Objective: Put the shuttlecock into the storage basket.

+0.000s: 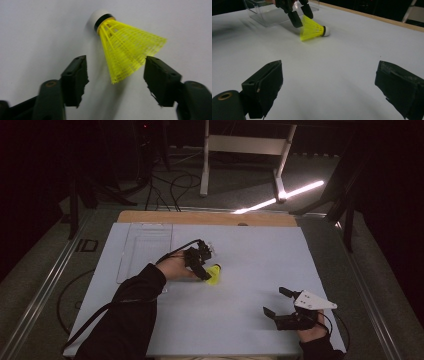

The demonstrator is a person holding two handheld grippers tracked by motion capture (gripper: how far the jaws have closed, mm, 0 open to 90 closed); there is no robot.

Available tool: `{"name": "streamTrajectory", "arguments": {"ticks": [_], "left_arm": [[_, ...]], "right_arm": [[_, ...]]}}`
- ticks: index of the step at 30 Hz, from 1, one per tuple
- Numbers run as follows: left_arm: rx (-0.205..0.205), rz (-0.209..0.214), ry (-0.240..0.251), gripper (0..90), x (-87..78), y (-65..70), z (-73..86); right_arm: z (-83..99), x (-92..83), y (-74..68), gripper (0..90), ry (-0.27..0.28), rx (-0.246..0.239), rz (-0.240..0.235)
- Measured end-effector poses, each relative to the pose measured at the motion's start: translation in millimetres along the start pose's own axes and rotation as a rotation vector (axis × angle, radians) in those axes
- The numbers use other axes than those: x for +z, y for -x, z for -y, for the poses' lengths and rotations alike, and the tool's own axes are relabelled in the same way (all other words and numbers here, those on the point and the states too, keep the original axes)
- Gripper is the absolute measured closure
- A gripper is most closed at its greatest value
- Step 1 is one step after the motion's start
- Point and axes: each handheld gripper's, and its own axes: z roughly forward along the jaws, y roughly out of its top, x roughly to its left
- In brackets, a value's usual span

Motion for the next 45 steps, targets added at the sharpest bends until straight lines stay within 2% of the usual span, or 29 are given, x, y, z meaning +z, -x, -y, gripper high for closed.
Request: {"name": "streamTrajectory", "arguments": {"ticks": [3,4,10,15,25,29,34,43,45], "left_arm": [[-0.004,0.002,-0.002,42.6,0.8,-0.5,-0.7],[-0.017,0.006,-0.014,47.4,5.1,-0.9,-2.6],[-0.027,0.007,-0.048,57.7,11.1,0.0,-6.3],[-0.039,0.008,-0.064,63.0,15.7,0.9,-8.6],[-0.062,0.013,-0.1,80.1,17.2,1.7,-12.1],[-0.057,0.013,-0.104,87.1,16.8,2.3,-14.0],[-0.053,0.0,-0.114,89.4,15.1,5.7,-18.0],[-0.099,0.008,-0.077,90.0,0.0,6.0,-22.5],[-0.107,0.0,-0.082,90.0,-3.2,6.9,-23.3]], "right_arm": [[0.0,0.3,0.1,8.2,0.0,0.0,-0.001],[0.1,0.5,0.0,8.2,-0.001,0.0,-0.003],[0.3,0.6,0.1,8.2,-0.003,0.004,-0.005],[0.6,0.7,0.5,8.3,-0.005,0.004,-0.008],[0.3,0.3,0.4,8.7,-0.002,0.002,-0.001],[0.3,0.6,0.4,8.7,-0.003,0.003,-0.002],[0.3,0.7,0.2,8.7,-0.004,0.004,-0.003],[0.3,0.9,0.4,8.7,-0.006,0.002,0.001],[0.3,1.1,0.2,8.7,-0.007,0.001,0.001]]}}
